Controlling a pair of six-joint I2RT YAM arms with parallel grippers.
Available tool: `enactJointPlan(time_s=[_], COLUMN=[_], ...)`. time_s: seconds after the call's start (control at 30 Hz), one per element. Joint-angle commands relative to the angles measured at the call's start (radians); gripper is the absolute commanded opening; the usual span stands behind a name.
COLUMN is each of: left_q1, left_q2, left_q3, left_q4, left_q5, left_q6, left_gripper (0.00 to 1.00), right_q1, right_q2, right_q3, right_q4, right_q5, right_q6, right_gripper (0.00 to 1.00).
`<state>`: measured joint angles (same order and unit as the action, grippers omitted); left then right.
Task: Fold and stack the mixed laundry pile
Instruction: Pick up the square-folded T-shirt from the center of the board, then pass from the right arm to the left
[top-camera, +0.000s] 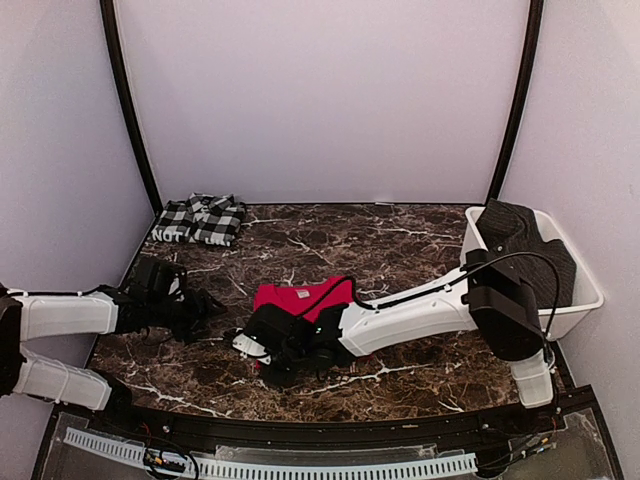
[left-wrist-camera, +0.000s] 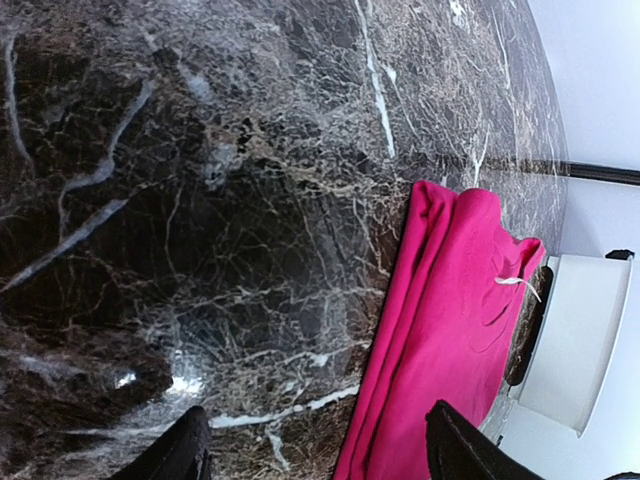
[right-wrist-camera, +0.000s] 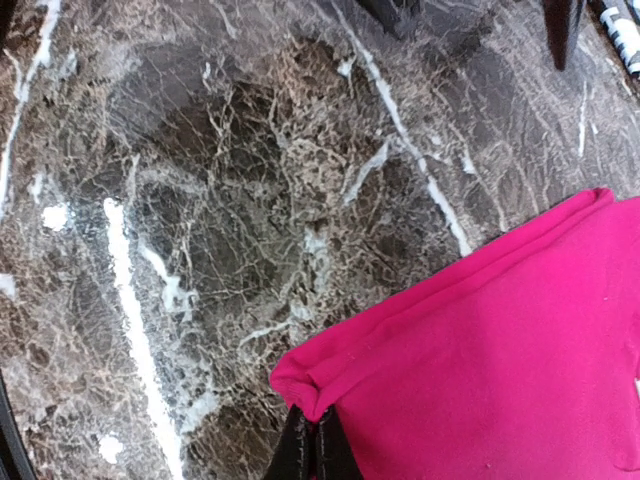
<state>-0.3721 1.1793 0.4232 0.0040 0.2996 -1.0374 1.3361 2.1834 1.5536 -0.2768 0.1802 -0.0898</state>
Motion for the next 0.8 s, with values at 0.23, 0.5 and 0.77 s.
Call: enactJointPlan(time_s=[0.23,0.5,0.77], left_q1=[-0.097,-0.153,-0.210], left_q2=[0.055,0.216,0.319], left_q3=[0.007,0.026,0.060], left_q4=[0.177,0.276,0.324], left_q5=[0.020,0.043,0.022], left_q6=[-0.070,-0.140,-0.174], left_gripper=[0.79,0.82,0.81], right_q1=[-0.007,-0.007,-0.007], right_q2=[-0.094,-0.073,-0.058], right_q3=[-0.011,0.031,0.058], right_q4=[0.126,0.108,0.104], right_q5=[-0.017,-0.004,-0.020], right_q6=[-0.056,-0.068,-0.068], right_gripper=[0.00,0.00,0.00])
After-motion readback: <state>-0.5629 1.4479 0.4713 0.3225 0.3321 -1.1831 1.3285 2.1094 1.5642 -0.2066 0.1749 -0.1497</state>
